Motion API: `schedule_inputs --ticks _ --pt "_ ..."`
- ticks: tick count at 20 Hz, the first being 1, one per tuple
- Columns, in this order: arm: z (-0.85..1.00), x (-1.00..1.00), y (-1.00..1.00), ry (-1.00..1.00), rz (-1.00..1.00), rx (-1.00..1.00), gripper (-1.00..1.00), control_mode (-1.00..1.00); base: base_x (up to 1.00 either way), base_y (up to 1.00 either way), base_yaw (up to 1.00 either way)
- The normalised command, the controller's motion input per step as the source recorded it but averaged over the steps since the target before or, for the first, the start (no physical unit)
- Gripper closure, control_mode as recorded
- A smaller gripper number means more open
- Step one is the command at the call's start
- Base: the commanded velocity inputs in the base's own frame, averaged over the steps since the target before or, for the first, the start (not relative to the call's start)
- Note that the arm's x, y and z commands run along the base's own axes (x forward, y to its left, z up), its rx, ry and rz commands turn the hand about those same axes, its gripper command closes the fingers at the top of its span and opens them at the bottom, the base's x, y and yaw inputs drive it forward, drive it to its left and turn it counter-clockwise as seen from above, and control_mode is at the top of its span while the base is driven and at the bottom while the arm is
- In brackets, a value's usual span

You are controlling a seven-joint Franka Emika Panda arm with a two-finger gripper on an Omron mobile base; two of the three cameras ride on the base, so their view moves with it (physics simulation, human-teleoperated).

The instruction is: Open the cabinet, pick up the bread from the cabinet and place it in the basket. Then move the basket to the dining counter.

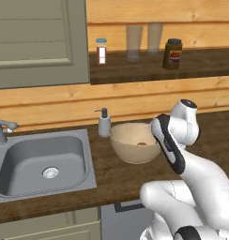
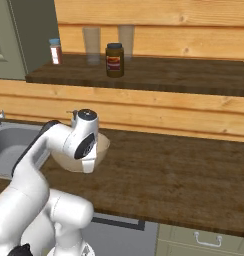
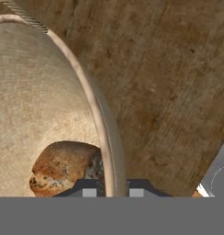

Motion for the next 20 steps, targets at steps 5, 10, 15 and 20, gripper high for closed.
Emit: schedule_inputs --ticks 5,10,15,20 --pt "0.71 -0.46 0.00 -0.09 -0.01 0.00 1.00 -1.00 0.00 0.00 0.00" --pt "0.62 -0.42 0.00 -0.02 -0.03 0.00 1.00 -1.00 0.00 0.00 0.00" --pt "0.21 -0.55 -0.06 -0.05 -0.07 0.00 1.00 -1.00 0.00 0.00 0.00" --pt "0.14 -0.48 -0.15 -0.13 -0.11 0.00 1.00 1.00 -0.15 -0.09 -0.06"
